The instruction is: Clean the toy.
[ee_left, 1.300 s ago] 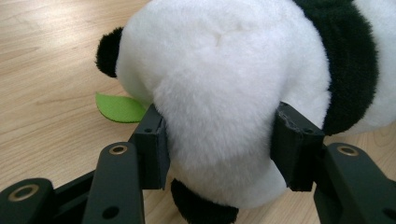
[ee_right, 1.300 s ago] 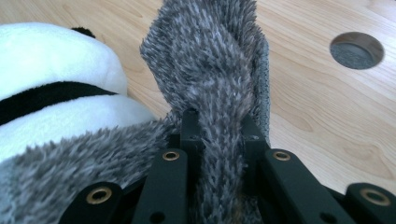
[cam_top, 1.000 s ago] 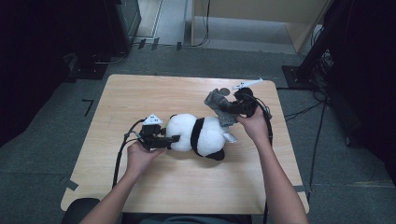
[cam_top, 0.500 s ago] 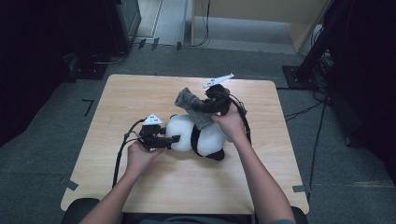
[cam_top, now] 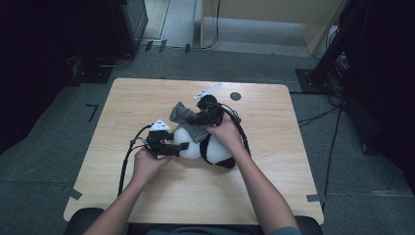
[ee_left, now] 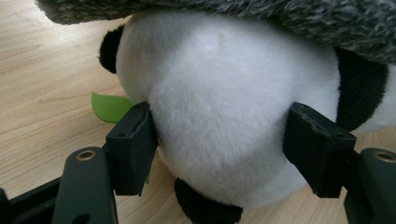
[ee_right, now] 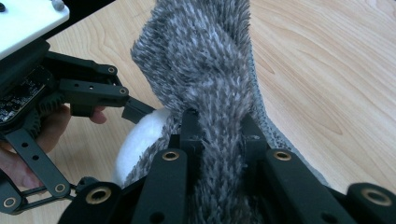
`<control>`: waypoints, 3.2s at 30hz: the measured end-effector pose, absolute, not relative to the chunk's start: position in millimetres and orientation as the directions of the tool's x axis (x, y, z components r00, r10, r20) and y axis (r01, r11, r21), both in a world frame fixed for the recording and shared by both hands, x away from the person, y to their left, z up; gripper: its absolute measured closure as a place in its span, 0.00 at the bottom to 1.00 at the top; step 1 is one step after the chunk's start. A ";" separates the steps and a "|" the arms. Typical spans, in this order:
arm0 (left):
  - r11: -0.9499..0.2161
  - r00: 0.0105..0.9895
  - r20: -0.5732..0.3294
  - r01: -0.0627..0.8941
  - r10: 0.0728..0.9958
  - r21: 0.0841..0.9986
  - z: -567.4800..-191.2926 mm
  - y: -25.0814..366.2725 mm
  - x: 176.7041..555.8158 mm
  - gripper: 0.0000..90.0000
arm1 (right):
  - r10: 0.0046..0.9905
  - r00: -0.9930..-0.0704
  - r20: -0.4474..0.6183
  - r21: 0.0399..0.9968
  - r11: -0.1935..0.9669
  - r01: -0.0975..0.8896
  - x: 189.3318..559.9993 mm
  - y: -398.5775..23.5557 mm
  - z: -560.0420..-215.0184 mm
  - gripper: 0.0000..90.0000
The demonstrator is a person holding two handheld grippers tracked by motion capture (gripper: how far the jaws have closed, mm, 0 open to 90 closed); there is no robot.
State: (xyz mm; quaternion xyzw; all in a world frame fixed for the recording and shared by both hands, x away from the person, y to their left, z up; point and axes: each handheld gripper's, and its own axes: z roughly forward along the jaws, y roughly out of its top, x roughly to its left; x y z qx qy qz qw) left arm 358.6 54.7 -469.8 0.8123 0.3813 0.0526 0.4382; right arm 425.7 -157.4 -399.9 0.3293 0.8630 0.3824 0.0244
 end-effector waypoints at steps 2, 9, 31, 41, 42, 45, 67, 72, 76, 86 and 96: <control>-0.326 0.705 -0.247 0.572 0.665 0.753 -469.8 54.4 358.4 0.33 | 0.592 -0.778 0.211 0.675 0.487 0.554 426.1 -160.3 -400.2 0.87; -0.324 0.701 -0.249 0.576 0.668 0.751 -469.5 54.4 358.4 0.33 | 0.626 -0.747 0.225 0.667 0.460 0.586 428.8 -182.4 -402.9 0.86; -0.306 0.725 -0.251 0.542 0.641 0.783 -471.6 57.3 358.2 0.31 | 0.720 -0.664 0.202 0.699 0.369 0.613 411.4 -263.2 -392.4 0.86; -0.306 0.727 -0.250 0.539 0.640 0.785 -471.1 57.1 357.5 0.30 | 0.744 -0.634 0.211 0.703 0.335 0.627 397.6 -291.7 -393.9 0.86; -0.306 0.726 -0.249 0.539 0.641 0.785 -470.8 56.9 357.2 0.30 | 0.746 -0.631 0.214 0.699 0.334 0.632 396.2 -293.8 -393.7 0.86; -0.308 0.727 -0.248 0.539 0.641 0.784 -470.4 56.9 356.9 0.30 | 0.745 -0.631 0.216 0.707 0.327 0.627 392.0 -298.3 -391.4 0.86; -0.307 0.732 -0.234 0.523 0.640 0.795 -469.2 56.3 356.2 0.30 | 0.609 -0.776 0.167 0.738 0.445 0.508 400.8 -189.1 -362.6 0.85; -0.302 0.730 -0.237 0.525 0.641 0.796 -469.0 56.0 356.2 0.30 | 0.596 -0.784 0.172 0.720 0.468 0.513 409.5 -166.3 -371.2 0.85; -0.299 0.728 -0.242 0.528 0.641 0.795 -468.9 55.9 356.2 0.30 | 0.594 -0.783 0.183 0.706 0.475 0.525 415.3 -153.6 -379.8 0.86; -0.293 0.725 -0.246 0.530 0.643 0.795 -468.9 55.4 356.1 0.30 | 0.587 -0.789 0.179 0.670 0.515 0.535 411.9 -150.0 -389.7 0.85; -0.296 0.727 -0.241 0.526 0.643 0.797 -469.4 55.4 356.4 0.30 | 0.600 -0.781 0.175 0.675 0.505 0.539 404.1 -173.6 -387.0 0.84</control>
